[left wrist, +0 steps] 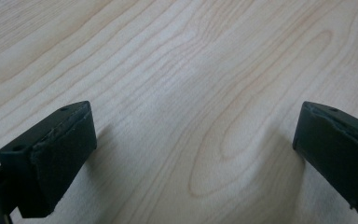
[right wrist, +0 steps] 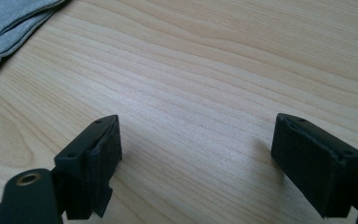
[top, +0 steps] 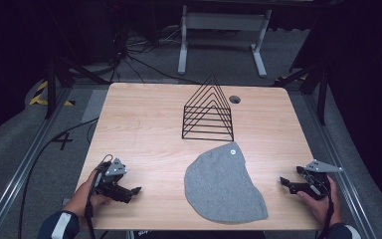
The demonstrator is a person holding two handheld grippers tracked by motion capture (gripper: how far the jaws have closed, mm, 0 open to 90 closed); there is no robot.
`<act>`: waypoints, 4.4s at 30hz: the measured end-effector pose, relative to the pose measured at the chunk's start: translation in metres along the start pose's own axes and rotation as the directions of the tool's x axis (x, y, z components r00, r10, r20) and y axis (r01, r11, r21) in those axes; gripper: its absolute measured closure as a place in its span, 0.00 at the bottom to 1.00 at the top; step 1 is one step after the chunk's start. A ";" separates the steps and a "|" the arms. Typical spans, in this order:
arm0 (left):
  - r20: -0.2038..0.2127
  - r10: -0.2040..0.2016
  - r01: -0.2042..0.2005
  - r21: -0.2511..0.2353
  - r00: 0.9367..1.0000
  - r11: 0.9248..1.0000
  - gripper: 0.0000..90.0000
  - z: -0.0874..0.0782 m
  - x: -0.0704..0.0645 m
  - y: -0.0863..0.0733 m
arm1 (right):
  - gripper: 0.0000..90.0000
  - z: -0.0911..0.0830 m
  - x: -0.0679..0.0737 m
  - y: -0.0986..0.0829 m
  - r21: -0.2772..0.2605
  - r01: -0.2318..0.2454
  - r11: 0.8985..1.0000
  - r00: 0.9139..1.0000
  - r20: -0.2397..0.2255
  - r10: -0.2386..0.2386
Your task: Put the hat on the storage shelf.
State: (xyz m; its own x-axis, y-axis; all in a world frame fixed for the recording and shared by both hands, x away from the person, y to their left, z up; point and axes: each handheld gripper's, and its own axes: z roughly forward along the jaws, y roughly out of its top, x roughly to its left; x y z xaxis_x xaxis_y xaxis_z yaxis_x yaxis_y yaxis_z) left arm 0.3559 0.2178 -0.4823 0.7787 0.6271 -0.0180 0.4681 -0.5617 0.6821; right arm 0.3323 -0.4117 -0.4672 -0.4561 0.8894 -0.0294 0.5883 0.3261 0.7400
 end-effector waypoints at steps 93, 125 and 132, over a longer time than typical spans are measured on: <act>0.074 0.065 -0.065 -0.010 0.995 0.998 0.36 0.068 -0.037 0.112 | 0.61 0.036 0.147 0.102 -0.030 0.409 0.912 0.856 -0.335 -0.395; 0.124 0.037 -0.041 0.031 0.992 0.999 0.77 0.084 -0.024 0.119 | 0.91 0.111 0.130 0.127 0.107 0.260 0.960 0.917 -0.339 -0.211; 0.165 0.054 -0.061 0.040 0.985 0.997 0.94 0.083 -0.029 0.122 | 0.94 0.101 0.129 0.130 0.056 0.288 0.956 0.909 -0.329 -0.254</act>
State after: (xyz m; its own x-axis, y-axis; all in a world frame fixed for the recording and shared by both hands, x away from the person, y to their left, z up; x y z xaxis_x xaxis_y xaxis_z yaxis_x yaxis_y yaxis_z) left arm 0.4254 0.0867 -0.4588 0.8611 0.4982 -0.1014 0.4358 -0.6205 0.6519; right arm 0.4172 -0.2218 -0.4433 -0.7844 0.6203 0.0063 0.4685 0.5858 0.6613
